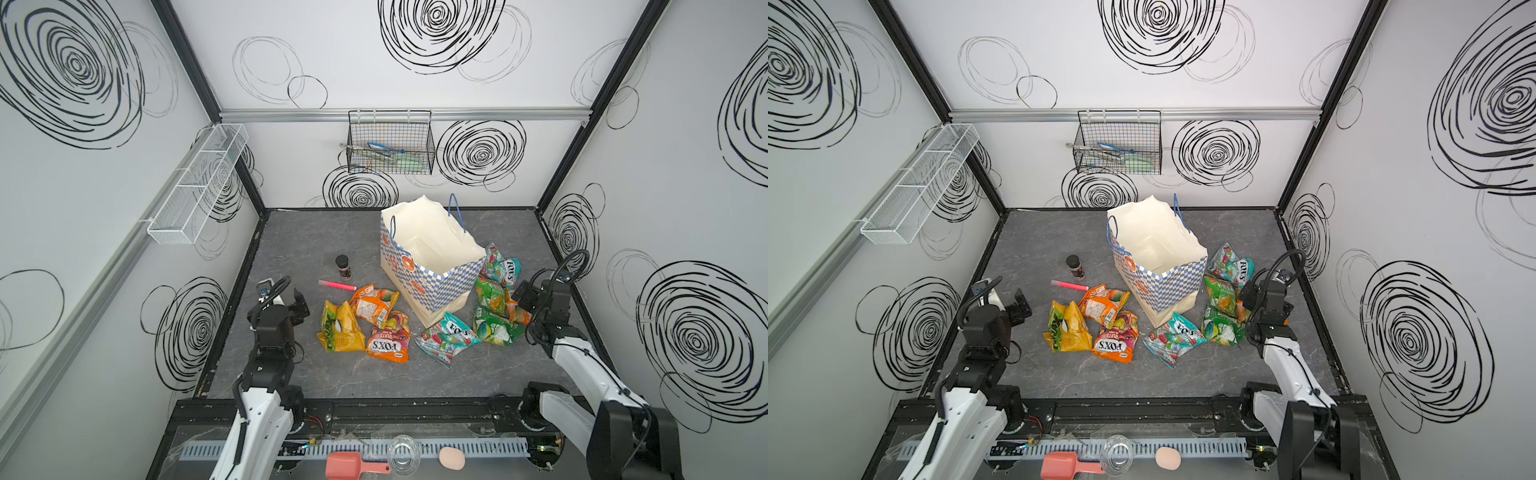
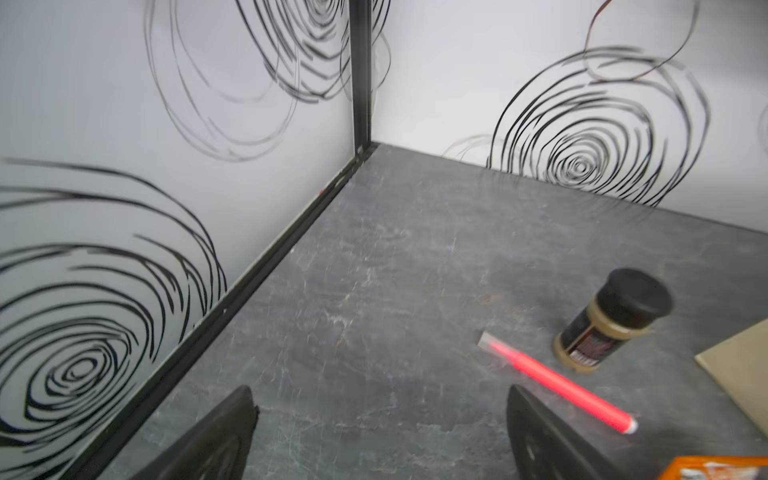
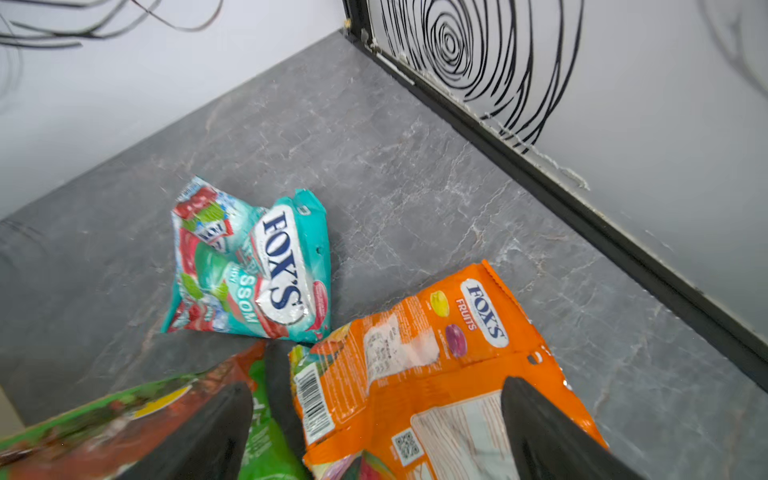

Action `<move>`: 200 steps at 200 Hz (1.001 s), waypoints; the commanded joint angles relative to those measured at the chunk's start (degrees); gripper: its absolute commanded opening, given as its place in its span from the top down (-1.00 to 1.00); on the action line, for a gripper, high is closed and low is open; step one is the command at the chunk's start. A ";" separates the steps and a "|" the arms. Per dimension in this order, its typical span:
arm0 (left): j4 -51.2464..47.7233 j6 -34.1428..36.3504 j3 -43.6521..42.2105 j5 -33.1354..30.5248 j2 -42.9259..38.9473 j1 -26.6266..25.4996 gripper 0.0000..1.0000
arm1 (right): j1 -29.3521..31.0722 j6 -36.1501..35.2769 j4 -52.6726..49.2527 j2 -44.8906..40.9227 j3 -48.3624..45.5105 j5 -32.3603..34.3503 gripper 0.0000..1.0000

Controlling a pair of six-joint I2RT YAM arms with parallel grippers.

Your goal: Take the snacks out of the paper bag

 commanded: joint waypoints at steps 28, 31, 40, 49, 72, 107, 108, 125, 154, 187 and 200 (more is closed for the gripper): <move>39.34 2.53 -10.22 14.74 11.36 3.43 -0.92 | 2.11 -6.91 24.77 11.79 -0.55 -2.60 -0.95; 41.65 2.76 -10.76 14.75 12.33 3.20 -0.92 | 2.54 -7.50 26.14 12.70 -0.49 -2.58 -0.95; 48.23 4.09 -12.37 12.35 15.06 1.90 -0.92 | 3.59 -9.59 29.29 15.64 0.14 -2.89 -0.95; 50.95 4.74 -12.25 9.52 17.25 1.14 -0.92 | 4.13 -11.08 29.10 18.93 2.72 -3.21 -0.95; 53.86 6.10 -11.47 5.38 20.85 0.70 -0.92 | 4.31 -11.85 33.08 23.06 4.74 -3.78 -0.95; 57.03 6.37 -10.32 9.32 25.08 -1.32 -0.92 | 4.96 -14.47 37.59 24.92 3.25 -7.85 -0.95; 57.41 5.93 -10.32 9.15 25.26 -1.36 -0.93 | 4.89 -14.48 37.76 24.82 3.06 -8.07 -0.95; 61.79 0.92 -9.59 5.65 30.10 -1.92 -0.92 | 3.50 -14.05 40.28 23.83 1.14 -11.21 -0.95; 70.15 4.41 -4.16 6.65 43.21 -3.92 -0.92 | 3.24 -13.91 42.99 23.27 -0.88 -11.58 -0.95; 80.36 9.86 -2.45 9.75 55.61 -7.05 -0.92 | 3.37 -14.67 49.91 23.33 -4.81 -12.97 -0.95; 75.95 9.05 -1.79 8.09 53.66 -7.11 -0.92 | 3.75 -14.75 49.93 23.44 -4.82 -12.01 -0.95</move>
